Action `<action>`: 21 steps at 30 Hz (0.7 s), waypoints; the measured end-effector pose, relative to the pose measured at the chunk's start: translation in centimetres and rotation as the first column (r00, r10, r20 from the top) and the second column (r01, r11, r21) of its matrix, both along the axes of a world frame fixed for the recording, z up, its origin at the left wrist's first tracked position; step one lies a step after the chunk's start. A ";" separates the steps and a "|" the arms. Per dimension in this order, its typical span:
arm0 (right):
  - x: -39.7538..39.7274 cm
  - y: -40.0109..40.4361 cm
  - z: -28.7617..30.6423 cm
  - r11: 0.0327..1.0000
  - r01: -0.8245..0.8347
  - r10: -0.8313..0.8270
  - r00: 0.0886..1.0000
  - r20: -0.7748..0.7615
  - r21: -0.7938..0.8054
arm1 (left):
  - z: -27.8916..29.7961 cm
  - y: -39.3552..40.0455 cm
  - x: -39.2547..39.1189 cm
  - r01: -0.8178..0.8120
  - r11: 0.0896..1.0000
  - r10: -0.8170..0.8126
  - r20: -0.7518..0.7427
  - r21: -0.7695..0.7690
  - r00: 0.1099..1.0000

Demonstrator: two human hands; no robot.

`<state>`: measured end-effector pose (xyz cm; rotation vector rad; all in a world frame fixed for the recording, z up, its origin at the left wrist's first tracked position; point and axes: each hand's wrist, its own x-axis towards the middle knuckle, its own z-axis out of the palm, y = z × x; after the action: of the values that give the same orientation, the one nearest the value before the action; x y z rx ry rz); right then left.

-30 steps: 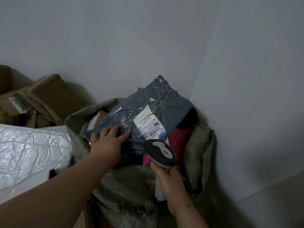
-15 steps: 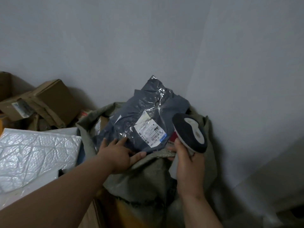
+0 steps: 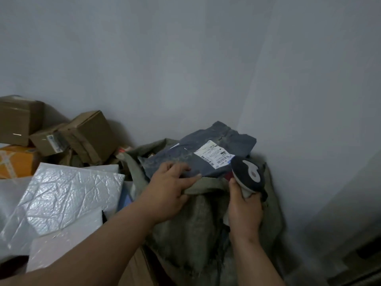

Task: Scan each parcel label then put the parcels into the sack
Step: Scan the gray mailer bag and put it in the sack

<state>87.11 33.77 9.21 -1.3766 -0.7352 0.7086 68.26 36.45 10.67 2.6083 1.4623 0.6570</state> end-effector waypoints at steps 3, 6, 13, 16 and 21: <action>-0.4 -0.7 -0.5 0.998 -0.039 0.037 0.999 -0.027 -0.045 | -1.1 -1.6 -0.4 -0.078 0.906 0.027 -0.128 -0.415 0.991; -0.3 -1.1 -0.4 0.994 -0.060 0.061 0.998 0.003 -0.095 | -1.6 -2.6 -1.3 -0.150 0.659 0.060 -0.147 -0.737 0.987; 1.4 -1.3 1.8 0.967 -0.059 0.081 0.993 0.081 -0.248 | 1.6 -2.1 -1.5 -0.193 0.752 -0.010 -0.304 -0.630 0.953; 3.3 -0.2 3.8 0.968 -0.041 0.079 0.986 0.145 -0.247 | 3.5 -0.5 -0.7 -0.154 0.828 0.093 -0.139 -0.540 0.986; 7.4 4.0 6.2 0.964 -0.065 0.091 0.992 0.090 -0.258 | 2.8 3.0 1.9 -0.235 0.888 0.237 -0.043 -0.396 0.970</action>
<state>94.52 37.74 15.44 -1.6346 -0.8021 0.8218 70.11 39.46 13.45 2.1397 1.7181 0.3351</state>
